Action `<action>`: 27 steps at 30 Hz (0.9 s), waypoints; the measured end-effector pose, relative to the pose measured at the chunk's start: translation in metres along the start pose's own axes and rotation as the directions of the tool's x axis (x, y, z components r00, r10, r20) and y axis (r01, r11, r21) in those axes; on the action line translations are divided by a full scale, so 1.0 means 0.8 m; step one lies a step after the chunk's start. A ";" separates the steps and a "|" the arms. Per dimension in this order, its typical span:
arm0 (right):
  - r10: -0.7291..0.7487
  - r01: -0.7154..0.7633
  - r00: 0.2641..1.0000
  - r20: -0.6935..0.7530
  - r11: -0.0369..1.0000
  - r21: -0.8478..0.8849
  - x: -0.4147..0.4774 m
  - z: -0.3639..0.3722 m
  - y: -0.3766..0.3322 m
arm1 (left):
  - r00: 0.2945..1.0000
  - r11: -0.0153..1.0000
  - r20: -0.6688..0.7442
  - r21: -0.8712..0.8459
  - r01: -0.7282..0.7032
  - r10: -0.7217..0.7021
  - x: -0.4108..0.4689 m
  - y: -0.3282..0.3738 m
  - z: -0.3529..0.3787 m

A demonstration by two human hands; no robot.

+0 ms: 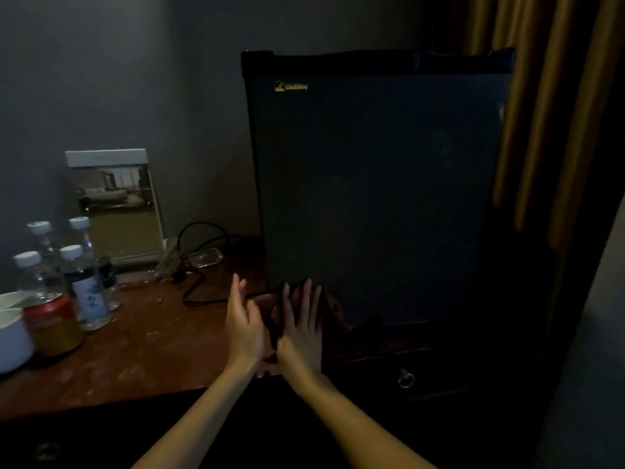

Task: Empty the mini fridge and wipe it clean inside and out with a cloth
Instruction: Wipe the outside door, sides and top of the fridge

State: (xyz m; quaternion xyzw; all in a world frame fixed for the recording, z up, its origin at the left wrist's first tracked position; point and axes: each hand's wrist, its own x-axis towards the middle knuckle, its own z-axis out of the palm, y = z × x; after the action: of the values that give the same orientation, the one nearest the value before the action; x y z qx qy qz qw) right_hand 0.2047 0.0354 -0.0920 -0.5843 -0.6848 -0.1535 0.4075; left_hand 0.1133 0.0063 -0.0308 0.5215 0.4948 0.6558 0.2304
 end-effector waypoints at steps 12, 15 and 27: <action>-0.135 0.170 0.959 -0.251 0.977 0.126 0.120 -0.103 0.027 | 0.955 0.972 0.252 -0.131 0.192 -0.155 0.014 0.008 0.000; 0.041 0.002 0.966 -0.254 0.986 0.167 0.099 -0.098 0.031 | 0.913 0.936 0.318 -0.156 0.316 -0.255 0.034 0.015 0.008; -0.526 0.528 0.849 0.056 0.840 -0.124 0.130 -0.123 -0.005 | 0.923 0.951 0.263 -0.052 0.305 -0.281 0.040 0.003 0.022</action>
State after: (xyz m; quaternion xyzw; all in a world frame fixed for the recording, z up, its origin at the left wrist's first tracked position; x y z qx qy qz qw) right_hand 0.2398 0.0365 0.0469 -0.4013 -0.8109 -0.2997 0.3025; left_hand 0.1189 0.0389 -0.0150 0.5097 0.5033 0.5643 0.4106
